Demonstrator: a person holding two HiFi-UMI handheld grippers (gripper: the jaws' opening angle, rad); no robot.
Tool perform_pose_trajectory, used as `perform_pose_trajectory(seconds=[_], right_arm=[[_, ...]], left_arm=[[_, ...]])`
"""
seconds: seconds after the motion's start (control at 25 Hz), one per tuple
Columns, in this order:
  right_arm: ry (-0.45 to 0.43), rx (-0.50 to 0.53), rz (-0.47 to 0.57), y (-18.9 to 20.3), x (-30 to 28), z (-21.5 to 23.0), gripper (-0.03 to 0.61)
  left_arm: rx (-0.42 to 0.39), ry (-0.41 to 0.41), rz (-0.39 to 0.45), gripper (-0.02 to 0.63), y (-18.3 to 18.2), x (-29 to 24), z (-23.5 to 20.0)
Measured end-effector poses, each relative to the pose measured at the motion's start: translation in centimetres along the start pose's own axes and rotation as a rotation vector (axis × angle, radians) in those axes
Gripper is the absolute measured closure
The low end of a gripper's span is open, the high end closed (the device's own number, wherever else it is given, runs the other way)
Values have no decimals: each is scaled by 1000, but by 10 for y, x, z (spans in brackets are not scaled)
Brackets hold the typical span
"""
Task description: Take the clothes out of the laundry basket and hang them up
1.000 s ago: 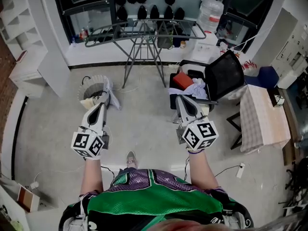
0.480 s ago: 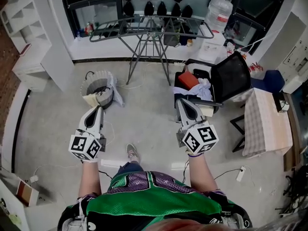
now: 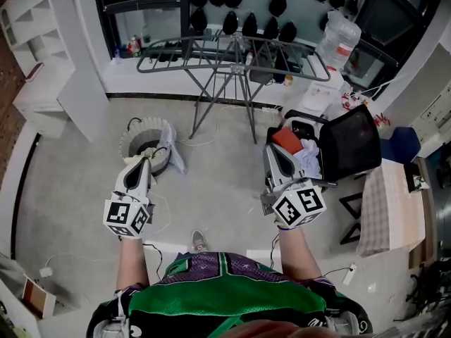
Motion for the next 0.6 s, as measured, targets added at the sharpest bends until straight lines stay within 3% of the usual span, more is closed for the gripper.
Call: perform_pose_trajectory(seconds=[0.36,0.6], right_arm=[[-31,33,-25,7,-124,-24,580],[-58,25,-66,21,-166,-28,580]], left_arm=[[17,-17,-15,597,15,-42,-101],[38,-59,-13,597,29,-51,-133]])
Point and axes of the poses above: the fingertips, and each gripper's own axes: x backward along the fingers, z to its right, y out of its underside, the point moved 9 cm from there along x, backward along the fingers, and after that the axes turned 2 degrees about -x, right-handed, at the moved point
